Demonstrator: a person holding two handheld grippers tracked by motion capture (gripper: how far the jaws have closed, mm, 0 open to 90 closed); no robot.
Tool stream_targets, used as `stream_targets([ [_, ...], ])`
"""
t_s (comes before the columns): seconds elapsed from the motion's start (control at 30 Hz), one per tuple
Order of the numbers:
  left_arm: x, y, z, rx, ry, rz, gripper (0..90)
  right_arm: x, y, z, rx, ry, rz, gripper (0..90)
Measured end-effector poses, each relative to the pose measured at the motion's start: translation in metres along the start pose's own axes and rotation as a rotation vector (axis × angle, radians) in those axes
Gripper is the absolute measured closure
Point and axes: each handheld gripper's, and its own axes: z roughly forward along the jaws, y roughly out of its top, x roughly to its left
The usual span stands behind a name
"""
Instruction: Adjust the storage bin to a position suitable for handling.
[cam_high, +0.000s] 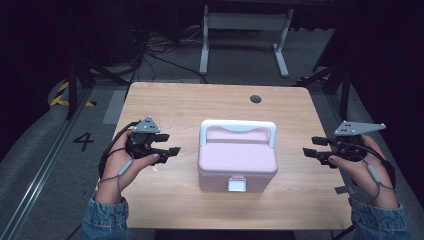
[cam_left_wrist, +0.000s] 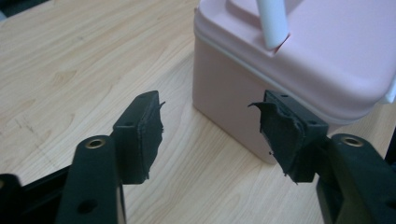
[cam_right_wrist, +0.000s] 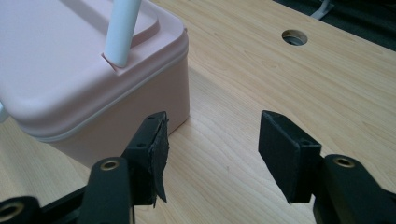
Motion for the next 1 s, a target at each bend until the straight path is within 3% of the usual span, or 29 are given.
stream_targets([
  [0.13, -0.002, 0.003, 0.000, -0.074, 0.004, 0.006, 43.7, 0.001, 0.000, 0.002, -0.002, 0.004, 0.008, 43.9],
  [0.2, -0.003, 0.006, 0.001, -0.106, -0.015, 0.009, 44.0, 0.001, -0.001, 0.003, 0.002, 0.006, 0.012, 43.9],
  [0.23, -0.003, 0.008, 0.001, -0.115, -0.025, -0.010, 44.8, 0.002, -0.002, 0.004, 0.007, 0.007, 0.013, 43.9],
  [0.5, -0.009, 0.025, 0.014, -0.211, -0.021, 0.027, 43.0, 0.005, -0.007, 0.004, 0.012, -0.003, 0.022, 43.7],
  [0.67, -0.013, 0.033, 0.026, -0.238, -0.062, 0.016, 42.6, 0.005, -0.013, -0.002, 0.005, -0.017, 0.050, 43.1],
  [0.77, -0.015, 0.038, 0.035, -0.252, -0.059, 0.012, 39.7, 0.004, -0.017, -0.005, 0.000, -0.027, 0.063, 43.1],
  [1.0, -0.018, 0.043, 0.058, -0.229, -0.102, 0.012, 39.5, 0.001, -0.026, -0.011, -0.001, -0.039, 0.097, 43.0],
])
